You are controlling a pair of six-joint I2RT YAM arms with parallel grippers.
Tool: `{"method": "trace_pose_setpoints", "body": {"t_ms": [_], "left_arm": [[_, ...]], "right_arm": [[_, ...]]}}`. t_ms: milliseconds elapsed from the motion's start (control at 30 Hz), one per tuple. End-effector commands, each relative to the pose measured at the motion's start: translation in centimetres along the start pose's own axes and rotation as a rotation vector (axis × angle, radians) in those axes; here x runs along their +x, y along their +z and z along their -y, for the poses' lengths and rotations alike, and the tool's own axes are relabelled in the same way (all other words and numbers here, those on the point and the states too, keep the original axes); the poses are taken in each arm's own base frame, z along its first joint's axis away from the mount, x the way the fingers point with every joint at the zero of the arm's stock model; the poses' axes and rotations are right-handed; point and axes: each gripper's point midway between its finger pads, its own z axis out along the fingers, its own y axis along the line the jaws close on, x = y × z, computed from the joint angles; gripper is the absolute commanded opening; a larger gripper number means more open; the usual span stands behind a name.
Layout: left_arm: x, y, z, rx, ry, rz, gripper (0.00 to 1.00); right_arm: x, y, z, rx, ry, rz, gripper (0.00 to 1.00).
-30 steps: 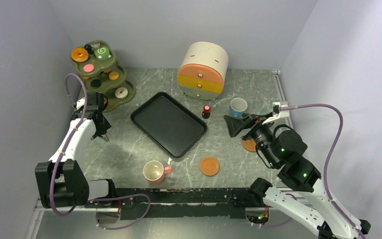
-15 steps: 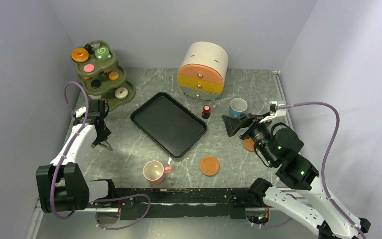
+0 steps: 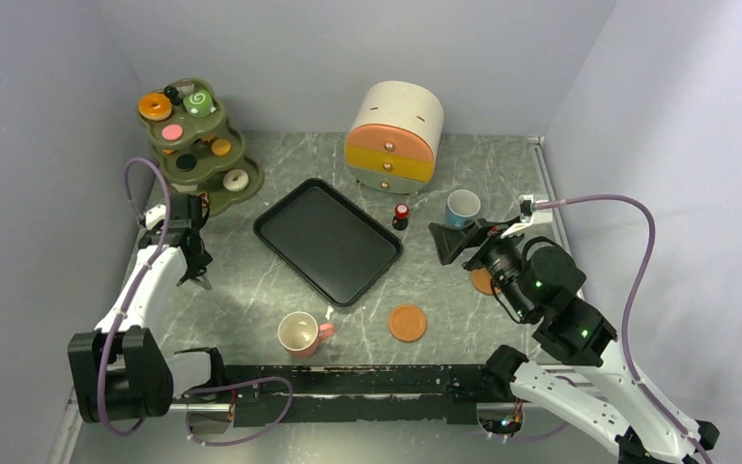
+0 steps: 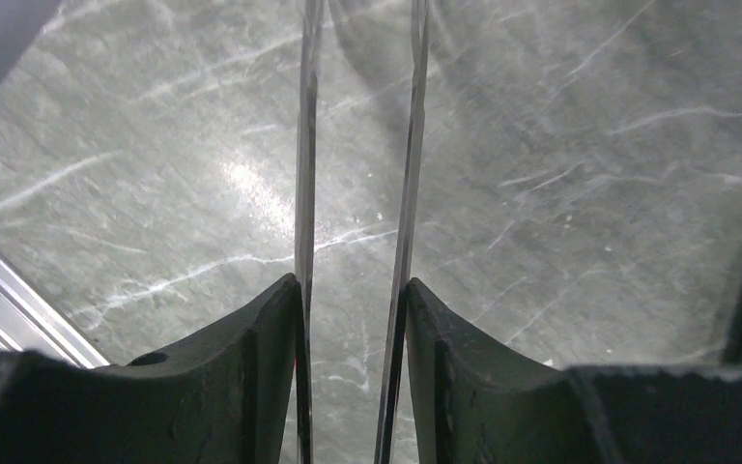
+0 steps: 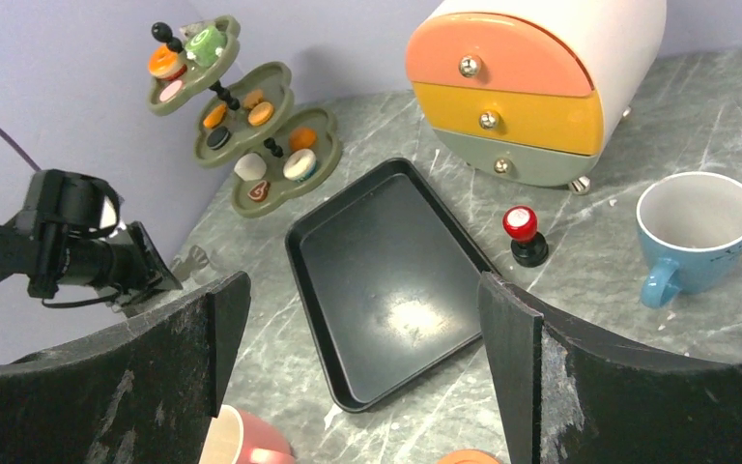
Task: Serve the afternoon tea
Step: Place the clamp on the tray.
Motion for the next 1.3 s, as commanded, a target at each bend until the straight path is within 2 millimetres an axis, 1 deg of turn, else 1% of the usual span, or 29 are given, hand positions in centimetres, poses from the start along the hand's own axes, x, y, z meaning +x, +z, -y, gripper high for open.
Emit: {"method": "trace_pose_setpoints", "body": {"t_ms": [0, 67, 167, 267, 400, 500, 600, 700, 800, 900, 1000, 1100, 1267], "left_arm": [[-4.4, -2.7, 1.5, 0.130, 0.014, 0.136, 0.46], [-5.0, -3.8, 2.9, 0.226, 0.030, 0.149, 0.45], [-5.4, -5.5, 5.0, 0.363, 0.081, 0.150, 0.41], [-5.2, -7.3, 7.4, 0.511, 0.147, 0.152, 0.38], [-4.5, -9.9, 10.0, 0.618, 0.230, 0.185, 0.37], [-2.9, -11.5, 12.6, 0.694, 0.298, 0.164, 0.36], [-0.5, -13.0, 15.6, 0.754, 0.376, 0.141, 0.38], [1.9, -14.1, 18.4, 0.820, 0.443, 0.126, 0.38], [3.8, -14.3, 20.8, 0.863, 0.492, 0.109, 0.39], [5.4, -13.7, 22.5, 0.853, 0.542, 0.104, 0.40], [7.3, -13.2, 23.9, 0.862, 0.598, 0.078, 0.41], [8.9, -12.4, 24.6, 0.835, 0.648, 0.068, 0.42], [11.1, -10.5, 24.3, 0.774, 0.696, 0.036, 0.48]], "right_arm": [[-0.7, -0.1, -0.2, -0.004, 0.011, 0.018, 0.91], [-0.7, -0.1, -0.2, -0.007, 0.011, 0.018, 0.91], [-0.6, -0.1, -0.3, -0.010, 0.011, 0.015, 0.91], [-0.5, -0.1, -0.2, -0.007, 0.010, 0.009, 0.91], [-0.6, -0.1, -0.3, -0.011, 0.014, 0.015, 0.91], [-0.5, -0.1, -0.4, -0.011, 0.020, 0.009, 0.91], [-0.1, 0.1, -0.3, -0.011, 0.026, 0.003, 0.91], [0.0, 0.2, -0.3, -0.010, 0.025, -0.007, 0.91], [-0.2, 0.2, -0.4, -0.006, 0.023, -0.006, 0.91], [-0.2, 0.2, -0.6, -0.013, 0.026, -0.005, 0.91], [0.0, 0.3, -0.5, -0.007, 0.025, -0.011, 0.91], [0.1, 0.4, -0.4, -0.002, 0.023, -0.017, 0.91], [0.2, 0.6, -0.4, 0.003, 0.010, -0.030, 0.91]]}}
